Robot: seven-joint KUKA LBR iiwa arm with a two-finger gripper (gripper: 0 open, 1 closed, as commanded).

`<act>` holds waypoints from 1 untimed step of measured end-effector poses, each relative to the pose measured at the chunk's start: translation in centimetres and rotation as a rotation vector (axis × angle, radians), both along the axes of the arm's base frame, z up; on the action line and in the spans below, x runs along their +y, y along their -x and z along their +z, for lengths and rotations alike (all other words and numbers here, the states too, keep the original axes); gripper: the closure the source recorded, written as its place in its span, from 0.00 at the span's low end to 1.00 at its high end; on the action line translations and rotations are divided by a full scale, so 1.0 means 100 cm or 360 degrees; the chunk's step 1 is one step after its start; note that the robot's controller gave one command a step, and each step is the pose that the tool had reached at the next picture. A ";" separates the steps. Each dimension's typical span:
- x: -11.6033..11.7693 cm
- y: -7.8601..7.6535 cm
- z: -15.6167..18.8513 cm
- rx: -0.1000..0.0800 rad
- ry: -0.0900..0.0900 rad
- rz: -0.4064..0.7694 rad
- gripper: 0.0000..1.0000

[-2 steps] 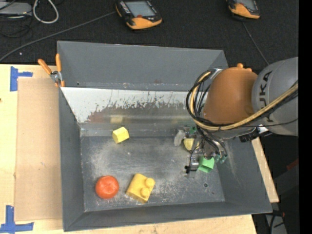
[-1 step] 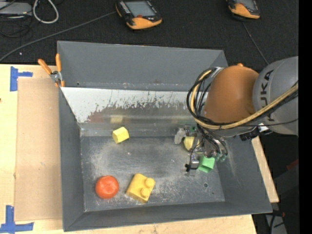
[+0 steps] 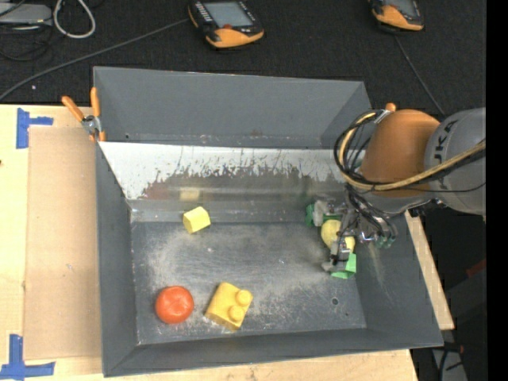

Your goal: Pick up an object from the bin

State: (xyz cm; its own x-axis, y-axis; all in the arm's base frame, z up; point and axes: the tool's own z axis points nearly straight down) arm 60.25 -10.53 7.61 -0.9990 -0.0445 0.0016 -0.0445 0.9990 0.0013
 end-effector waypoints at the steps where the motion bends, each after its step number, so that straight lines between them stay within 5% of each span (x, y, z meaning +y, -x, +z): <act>1: 0.004 0.001 0.025 -0.0002 -0.0005 -0.0704 0.00</act>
Offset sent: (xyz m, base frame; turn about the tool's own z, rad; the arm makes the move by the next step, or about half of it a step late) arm -0.0097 -0.0536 0.0239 -0.2707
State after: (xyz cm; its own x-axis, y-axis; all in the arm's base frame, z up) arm 60.17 -10.12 10.09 -0.9220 0.3872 0.0006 0.3872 0.9220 0.0045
